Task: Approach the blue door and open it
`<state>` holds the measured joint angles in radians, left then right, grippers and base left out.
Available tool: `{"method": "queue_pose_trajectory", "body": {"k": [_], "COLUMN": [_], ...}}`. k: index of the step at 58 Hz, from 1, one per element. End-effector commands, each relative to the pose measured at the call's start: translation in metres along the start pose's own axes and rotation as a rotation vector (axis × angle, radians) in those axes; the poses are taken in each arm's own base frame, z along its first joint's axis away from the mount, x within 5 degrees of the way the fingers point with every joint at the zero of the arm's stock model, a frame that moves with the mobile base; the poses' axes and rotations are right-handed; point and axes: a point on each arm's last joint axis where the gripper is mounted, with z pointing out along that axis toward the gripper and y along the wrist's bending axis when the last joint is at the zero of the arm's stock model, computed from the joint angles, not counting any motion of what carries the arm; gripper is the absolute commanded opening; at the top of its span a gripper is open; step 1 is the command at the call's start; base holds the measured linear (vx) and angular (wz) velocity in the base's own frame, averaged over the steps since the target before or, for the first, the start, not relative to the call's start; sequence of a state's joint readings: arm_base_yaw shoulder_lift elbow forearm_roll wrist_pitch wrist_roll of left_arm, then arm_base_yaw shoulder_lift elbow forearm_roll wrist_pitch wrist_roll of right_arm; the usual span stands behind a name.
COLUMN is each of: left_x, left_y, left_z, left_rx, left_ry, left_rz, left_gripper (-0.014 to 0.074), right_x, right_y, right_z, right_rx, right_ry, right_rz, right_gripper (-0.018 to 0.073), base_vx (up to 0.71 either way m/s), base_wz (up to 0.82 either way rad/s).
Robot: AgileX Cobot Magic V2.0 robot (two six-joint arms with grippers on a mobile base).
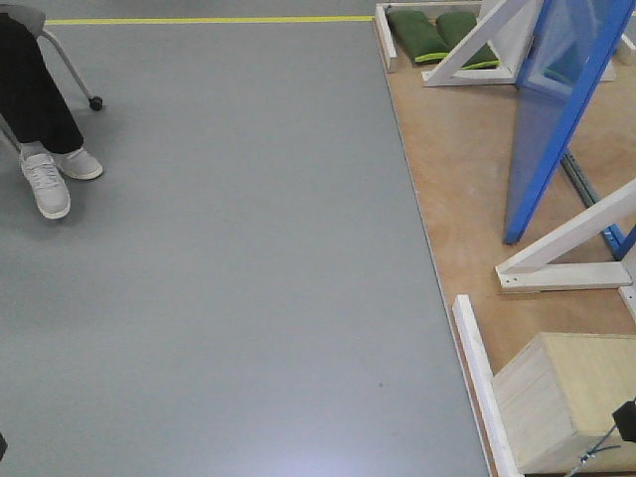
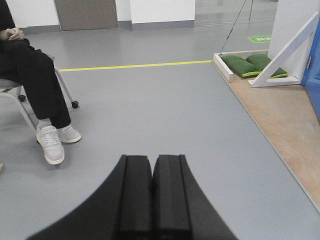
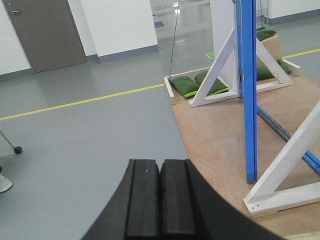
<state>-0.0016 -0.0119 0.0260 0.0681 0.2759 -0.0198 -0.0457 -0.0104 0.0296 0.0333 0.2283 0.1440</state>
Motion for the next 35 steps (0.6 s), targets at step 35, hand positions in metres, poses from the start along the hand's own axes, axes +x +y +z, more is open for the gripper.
{"method": "queue_pose_trajectory", "body": {"k": [35], "left_x": [-0.0166], "left_y": [-0.0001], "left_z": [-0.0040], "left_rx": [0.007], "left_ry": [-0.123], "left_rz": [-0.008], "left_gripper": [0.0073], "right_x": [-0.0075], "right_y": [0.0006], "right_z": [-0.0009], "right_rx": [-0.006], "right_ry": [-0.093], "right_rz": [-0.013], "right_gripper": [0.0012], "base_vx": [0.39], "base_wz": [-0.06]}}
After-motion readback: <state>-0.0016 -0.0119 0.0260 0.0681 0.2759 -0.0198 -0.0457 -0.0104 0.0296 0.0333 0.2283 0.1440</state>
